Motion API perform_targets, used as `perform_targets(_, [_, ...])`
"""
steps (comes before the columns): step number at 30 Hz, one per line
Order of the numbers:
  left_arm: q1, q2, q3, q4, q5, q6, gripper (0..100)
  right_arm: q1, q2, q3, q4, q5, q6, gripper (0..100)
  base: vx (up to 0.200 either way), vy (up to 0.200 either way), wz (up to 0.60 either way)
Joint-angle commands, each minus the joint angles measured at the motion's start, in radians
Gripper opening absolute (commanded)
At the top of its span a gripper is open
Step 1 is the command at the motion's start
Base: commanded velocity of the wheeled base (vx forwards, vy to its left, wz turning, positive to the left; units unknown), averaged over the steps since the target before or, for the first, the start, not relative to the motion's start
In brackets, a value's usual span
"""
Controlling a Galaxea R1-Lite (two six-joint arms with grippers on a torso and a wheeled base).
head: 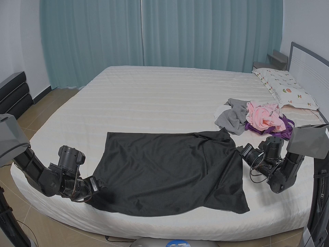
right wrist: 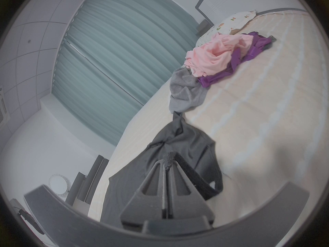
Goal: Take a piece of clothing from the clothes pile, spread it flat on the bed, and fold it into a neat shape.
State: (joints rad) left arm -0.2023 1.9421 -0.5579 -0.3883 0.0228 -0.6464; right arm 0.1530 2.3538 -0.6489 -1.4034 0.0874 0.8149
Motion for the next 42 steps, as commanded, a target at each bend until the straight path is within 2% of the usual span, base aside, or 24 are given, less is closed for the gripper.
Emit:
perform_targets(1, [-0.006, 0.009, 0.001, -0.011, 0.0, -0.01, 100, 0.0, 0.091, -0.164, 0.077, -0.003, -0.006, 0, 0.0, 0.0, 0.0])
perform_targets(6, [-0.008, 0.014, 0.003, -0.014, 0.0, -0.01, 100, 0.002, 0.148, -0.209, 0.1, -0.02, -0.034, 0, 0.0, 0.0, 0.0])
perform_targets(7, [-0.008, 0.014, 0.003, -0.015, 0.0, -0.01, 100, 0.002, 0.154, -0.207, 0.098, -0.02, -0.043, 100, 0.0, 0.0, 0.0])
perform_targets(12, [-0.008, 0.012, 0.004, -0.015, 0.0, -0.01, 100, -0.012, 0.111, -0.155, 0.09, -0.009, -0.051, 100, 0.0, 0.0, 0.0])
perform_targets(19, [-0.012, -0.002, 0.016, -0.015, 0.0, -0.01, 100, -0.049, -0.061, 0.031, 0.069, 0.038, -0.054, 100, 0.0, 0.0, 0.0])
perform_targets(23, [-0.022, -0.017, 0.033, -0.014, 0.0, -0.01, 100, -0.049, -0.13, 0.242, 0.017, 0.124, -0.062, 100, 0.0, 0.0, 0.0])
perform_targets(27, [-0.035, -0.06, 0.064, -0.014, 0.0, -0.01, 100, -0.046, -0.103, 0.485, -0.14, 0.247, -0.146, 100, 0.0, 0.0, 0.0])
perform_targets(30, [-0.037, -0.081, 0.075, -0.012, 0.0, -0.019, 100, -0.032, -0.073, 0.588, -0.167, 0.284, -0.189, 100, 0.0, 0.0, 0.0])
perform_targets(37, [-0.043, -0.086, 0.079, -0.015, -0.004, -0.056, 100, 0.013, -0.028, 0.612, -0.164, 0.301, -0.215, 100, 0.0, 0.0, 0.0])
perform_targets(42, [-0.042, -0.1, 0.088, -0.014, -0.041, -0.068, 100, 0.053, 0.004, 0.601, -0.166, 0.29, -0.217, 100, 0.0, 0.0, 0.0])
